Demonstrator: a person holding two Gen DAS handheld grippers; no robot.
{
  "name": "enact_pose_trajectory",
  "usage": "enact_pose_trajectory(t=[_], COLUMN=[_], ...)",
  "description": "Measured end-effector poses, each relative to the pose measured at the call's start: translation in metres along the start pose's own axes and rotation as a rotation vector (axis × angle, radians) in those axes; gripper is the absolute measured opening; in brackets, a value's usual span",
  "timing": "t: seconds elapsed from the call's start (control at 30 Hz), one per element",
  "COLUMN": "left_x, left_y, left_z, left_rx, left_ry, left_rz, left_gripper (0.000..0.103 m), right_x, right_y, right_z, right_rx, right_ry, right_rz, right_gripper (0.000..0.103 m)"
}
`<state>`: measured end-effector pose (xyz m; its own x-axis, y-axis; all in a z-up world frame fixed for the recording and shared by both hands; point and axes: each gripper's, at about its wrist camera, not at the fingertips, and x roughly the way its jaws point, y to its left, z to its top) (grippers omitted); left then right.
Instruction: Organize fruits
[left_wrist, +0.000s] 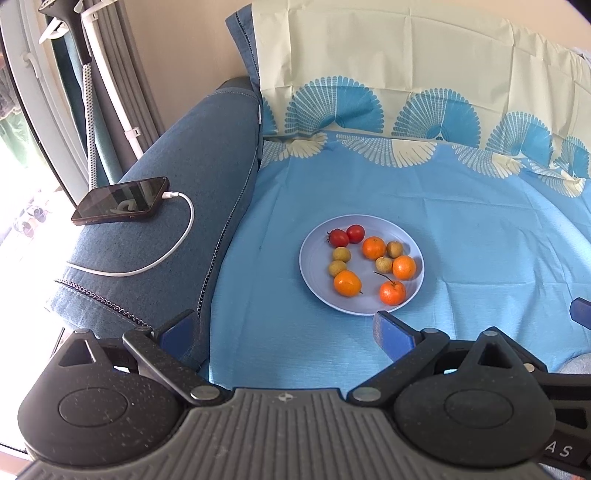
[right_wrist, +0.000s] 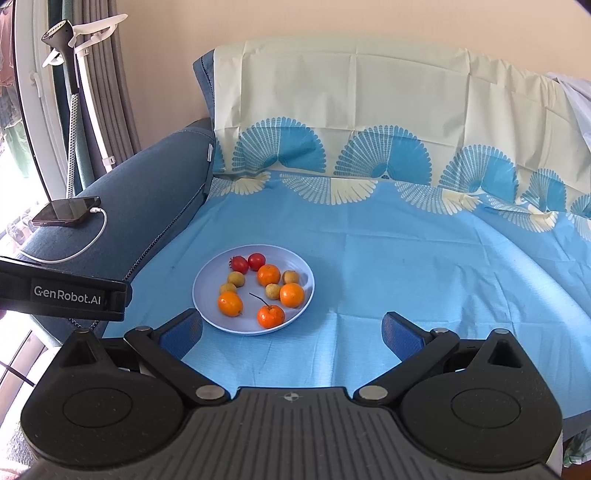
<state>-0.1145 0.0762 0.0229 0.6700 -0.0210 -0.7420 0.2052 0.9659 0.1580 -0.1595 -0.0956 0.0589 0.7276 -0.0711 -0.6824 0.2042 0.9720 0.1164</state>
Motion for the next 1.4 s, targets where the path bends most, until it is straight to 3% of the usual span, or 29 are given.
enact_pose_trajectory(t=[0.6,1.2,1.4], left_x=[0.001,0.004,0.011], left_y=[0.001,-0.002,0.002], left_z=[-0.001,-0.002,-0.003], left_rx=[-0.007,0.011,-0.029], left_ry=[-0.013,0.004,0.071], left_rz=[0.008,-0.040,-0.070], left_gripper=[0.103,0.103,0.103], right_x=[0.001,0.002,0.002], right_y=[0.001,0.001,0.001], right_z=[-0.003,-0.002,-0.003], right_rx=[-0.004,0.014,0.008], right_ry=[-0.007,-0.002,0.000], right_rz=[0.015,0.014,0.018], right_gripper=[0.102,0.102,0.102])
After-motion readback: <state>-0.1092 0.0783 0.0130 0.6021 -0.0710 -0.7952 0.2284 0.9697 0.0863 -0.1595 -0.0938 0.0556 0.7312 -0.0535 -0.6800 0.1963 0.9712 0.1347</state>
